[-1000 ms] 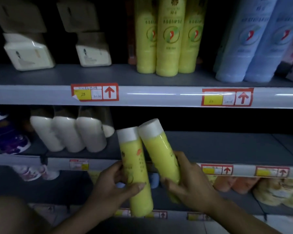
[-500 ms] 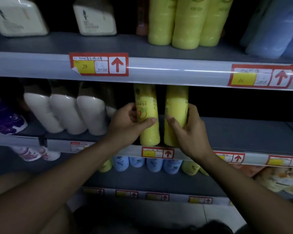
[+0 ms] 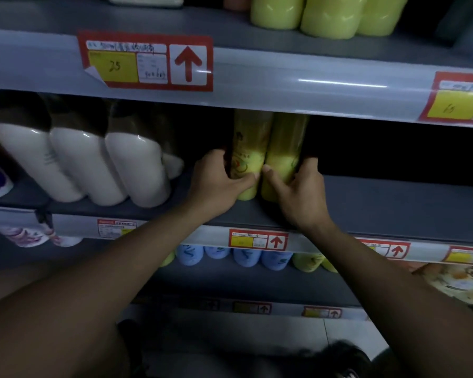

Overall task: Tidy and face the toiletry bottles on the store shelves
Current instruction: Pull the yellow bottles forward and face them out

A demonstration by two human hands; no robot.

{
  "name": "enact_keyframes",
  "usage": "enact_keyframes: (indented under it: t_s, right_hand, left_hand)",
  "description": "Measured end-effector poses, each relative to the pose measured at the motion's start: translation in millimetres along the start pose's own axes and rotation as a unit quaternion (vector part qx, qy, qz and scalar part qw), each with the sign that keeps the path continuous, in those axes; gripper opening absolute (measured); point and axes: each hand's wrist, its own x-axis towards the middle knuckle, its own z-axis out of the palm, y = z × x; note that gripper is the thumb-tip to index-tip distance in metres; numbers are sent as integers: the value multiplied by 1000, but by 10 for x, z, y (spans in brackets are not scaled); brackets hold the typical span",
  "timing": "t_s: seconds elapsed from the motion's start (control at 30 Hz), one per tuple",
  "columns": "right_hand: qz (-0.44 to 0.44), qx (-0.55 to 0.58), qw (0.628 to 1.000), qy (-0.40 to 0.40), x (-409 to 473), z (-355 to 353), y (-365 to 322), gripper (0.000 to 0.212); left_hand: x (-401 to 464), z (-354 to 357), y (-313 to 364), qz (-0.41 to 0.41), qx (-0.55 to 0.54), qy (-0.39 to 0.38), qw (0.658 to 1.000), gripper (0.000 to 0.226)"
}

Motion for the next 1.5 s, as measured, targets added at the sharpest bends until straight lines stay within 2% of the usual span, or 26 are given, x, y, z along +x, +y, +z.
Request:
enact_keyframes:
  t_s: [0.23, 0.47, 0.9, 1.0, 1.17, 1.37, 1.5]
  right_hand:
    - [5, -11, 999, -33, -58, -59, -25, 56]
    - [28, -60, 996, -53, -68, -139, 33, 45]
    - [31, -133, 991, -3, 191, 58, 128, 63]
    - [26, -134, 991, -1, 269, 112, 131, 55]
    - [20, -127, 992, -4, 322, 202, 71, 61]
    - [-2, -103, 994, -21, 330, 286, 13, 38]
    - [-8, -99, 995, -27, 318, 350, -2, 41]
  left_hand:
    - [-66, -6, 67, 16, 34, 6, 999, 33]
    - [-113, -12, 30, 25, 64, 22, 997, 49]
    - [106, 151, -63, -22, 106, 108, 988, 59]
    - [176, 136, -61, -15, 113, 107, 988, 48]
    - [264, 68, -76, -25, 109, 112, 987, 59]
    - [342, 28, -158, -43, 92, 111, 989, 48]
    - [354, -9, -198, -47, 74, 119, 989, 43]
